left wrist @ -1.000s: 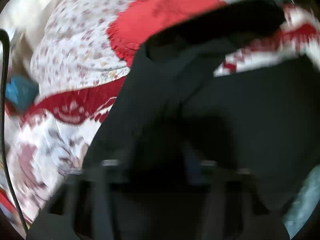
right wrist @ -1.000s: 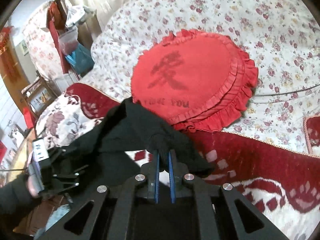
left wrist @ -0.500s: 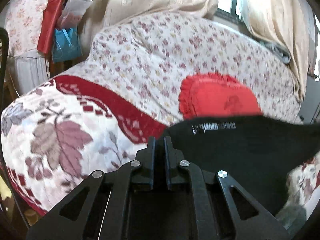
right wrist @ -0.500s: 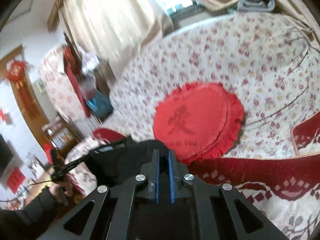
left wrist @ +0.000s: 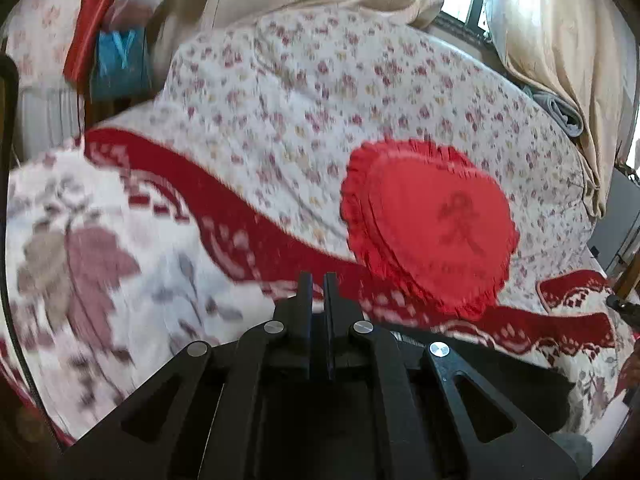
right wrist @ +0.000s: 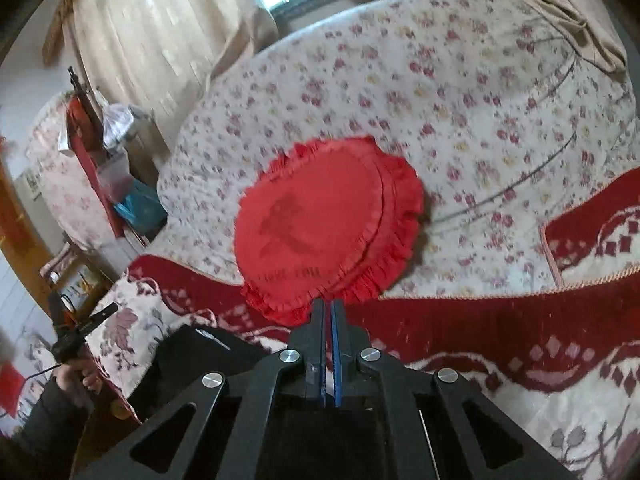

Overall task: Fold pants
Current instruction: 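Grasp the garment waistband again with the left gripper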

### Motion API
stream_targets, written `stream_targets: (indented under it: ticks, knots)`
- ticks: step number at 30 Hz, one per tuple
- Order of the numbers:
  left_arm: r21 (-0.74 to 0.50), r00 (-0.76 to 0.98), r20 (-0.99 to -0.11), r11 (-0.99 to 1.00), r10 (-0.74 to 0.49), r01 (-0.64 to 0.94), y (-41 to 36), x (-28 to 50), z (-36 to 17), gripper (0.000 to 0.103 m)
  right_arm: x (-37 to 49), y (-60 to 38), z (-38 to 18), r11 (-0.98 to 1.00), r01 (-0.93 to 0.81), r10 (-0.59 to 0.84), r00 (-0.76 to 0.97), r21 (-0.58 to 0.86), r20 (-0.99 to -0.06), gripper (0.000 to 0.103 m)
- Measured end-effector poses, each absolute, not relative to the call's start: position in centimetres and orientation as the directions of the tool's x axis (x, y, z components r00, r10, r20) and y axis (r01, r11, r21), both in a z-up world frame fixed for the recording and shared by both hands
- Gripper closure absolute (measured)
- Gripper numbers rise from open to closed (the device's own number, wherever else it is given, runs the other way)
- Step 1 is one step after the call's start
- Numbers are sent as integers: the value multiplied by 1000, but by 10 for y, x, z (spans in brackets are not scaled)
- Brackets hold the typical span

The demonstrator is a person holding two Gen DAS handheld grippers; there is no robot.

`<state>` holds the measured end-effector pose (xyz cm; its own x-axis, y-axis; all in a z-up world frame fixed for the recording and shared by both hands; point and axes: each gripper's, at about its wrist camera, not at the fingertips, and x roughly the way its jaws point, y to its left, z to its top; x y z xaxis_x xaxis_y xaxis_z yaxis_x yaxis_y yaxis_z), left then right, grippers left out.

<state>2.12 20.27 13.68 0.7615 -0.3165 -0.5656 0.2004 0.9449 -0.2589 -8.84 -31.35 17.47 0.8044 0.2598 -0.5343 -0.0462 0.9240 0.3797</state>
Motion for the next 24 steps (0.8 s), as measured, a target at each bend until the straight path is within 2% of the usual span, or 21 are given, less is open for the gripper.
stream_targets:
  ticks: [5,9,14,16,17,19,24]
  knots:
    - [-322,673,-646,928,-359,187,187,1,97,101,-101,-315,155,926,-28,256,778,376,-574,101]
    - [-374,604,-683,907,-410,192,167,-22,66,100,-109,-327,118,919,18,274,691,394,-669,98]
    - [-342,549,-743,922,-382,178,150,-40,32,100,-131,-355,50,885,106,305,602,453,-738,82]
    - [-343,520,-766,925,-377,164,149,-45,19,100,-139,-367,29,856,145,323,599,496,-733,78]
    - [-342,518,-770,926,-373,159,149,-47,14,97,-142,-372,22,833,157,342,606,530,-718,76]
    - [-359,537,-750,920,-385,159,151,-51,11,97,-149,-379,16,799,146,367,649,583,-666,73]
    - [-412,532,-736,900,-419,139,157,-50,6,97,-154,-376,21,808,92,354,713,581,-605,62]
